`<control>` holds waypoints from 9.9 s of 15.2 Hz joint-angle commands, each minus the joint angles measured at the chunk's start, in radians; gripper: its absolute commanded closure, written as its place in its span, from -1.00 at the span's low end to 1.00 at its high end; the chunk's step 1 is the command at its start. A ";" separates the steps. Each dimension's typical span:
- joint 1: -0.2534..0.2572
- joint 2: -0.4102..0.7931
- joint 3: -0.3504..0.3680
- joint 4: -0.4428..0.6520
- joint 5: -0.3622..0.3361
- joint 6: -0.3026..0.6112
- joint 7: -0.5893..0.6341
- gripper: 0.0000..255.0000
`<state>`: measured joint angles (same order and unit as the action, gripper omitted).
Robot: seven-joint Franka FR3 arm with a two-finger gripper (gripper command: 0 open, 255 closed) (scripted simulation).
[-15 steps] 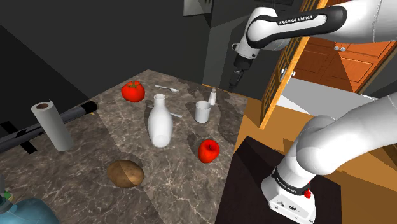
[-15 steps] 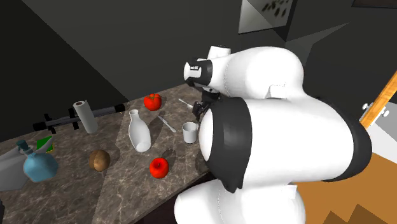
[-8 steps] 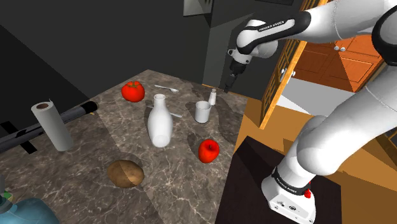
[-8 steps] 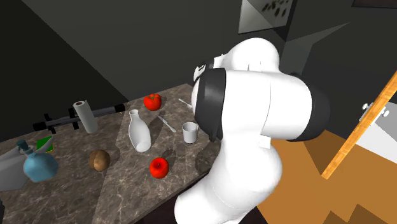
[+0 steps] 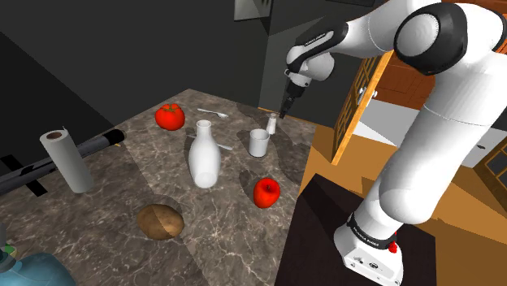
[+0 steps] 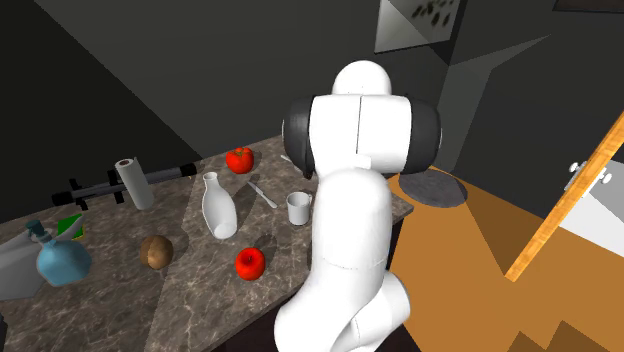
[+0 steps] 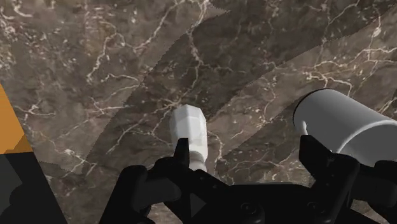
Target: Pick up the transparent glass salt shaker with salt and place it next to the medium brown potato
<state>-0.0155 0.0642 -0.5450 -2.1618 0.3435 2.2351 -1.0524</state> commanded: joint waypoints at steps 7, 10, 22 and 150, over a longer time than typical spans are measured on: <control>-0.070 0.250 0.034 0.168 0.207 0.020 -0.192 -1.00; -0.073 0.277 0.047 0.164 0.232 0.046 -0.207 -1.00; -0.075 0.291 0.054 0.162 0.246 0.060 -0.215 1.00; 0.643 0.342 0.866 0.398 -0.585 0.175 1.801 1.00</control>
<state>0.6263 0.3979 0.3238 -1.7591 -0.2368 2.3969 0.7462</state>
